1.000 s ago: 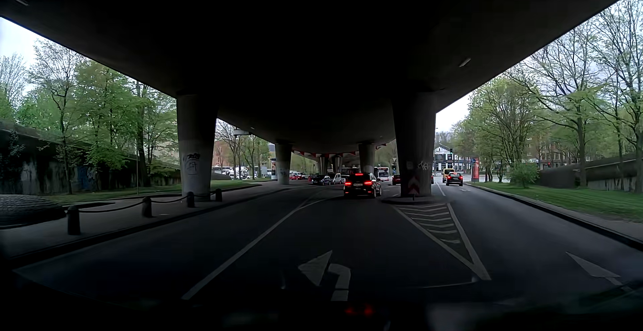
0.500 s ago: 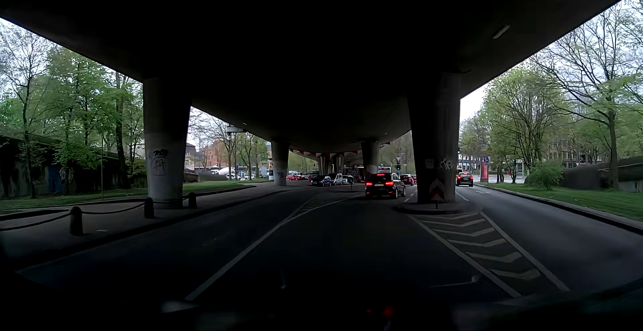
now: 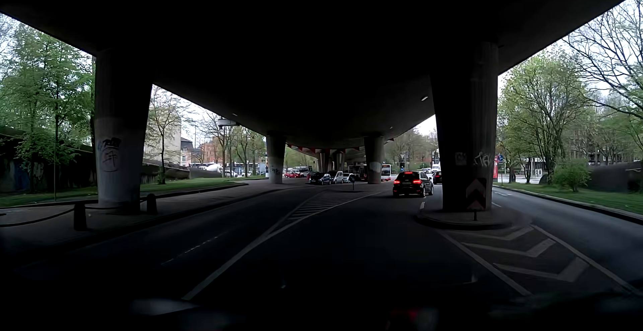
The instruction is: Follow the waypoints while adhering to traffic rules and regulations
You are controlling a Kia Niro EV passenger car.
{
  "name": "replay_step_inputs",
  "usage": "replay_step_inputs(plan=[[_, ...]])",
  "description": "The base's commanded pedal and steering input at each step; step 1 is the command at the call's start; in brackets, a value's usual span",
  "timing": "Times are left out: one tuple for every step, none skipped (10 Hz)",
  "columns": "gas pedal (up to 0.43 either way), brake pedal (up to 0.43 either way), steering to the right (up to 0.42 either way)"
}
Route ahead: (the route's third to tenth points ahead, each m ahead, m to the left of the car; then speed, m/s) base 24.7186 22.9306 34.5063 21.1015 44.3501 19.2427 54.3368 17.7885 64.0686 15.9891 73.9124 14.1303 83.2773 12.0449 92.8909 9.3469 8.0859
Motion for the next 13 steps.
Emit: replay_step_inputs(plan=[[0.11, 0.0, 0.01], [0.11, 0.0, 0.018], [0.11, 0.0, 0.027], [0.118, 0.0, 0.032], [0.118, 0.0, 0.041], [0.118, 0.0, 0.05], [0.118, 0.0, 0.059], [0.11, 0.0, 0.066], [0.11, 0.0, 0.072], [0.11, 0.0, 0.08], [0.11, 0.0, 0.088], [0.11, 0.0, 0.093], [0.087, 0.0, 0.101]])
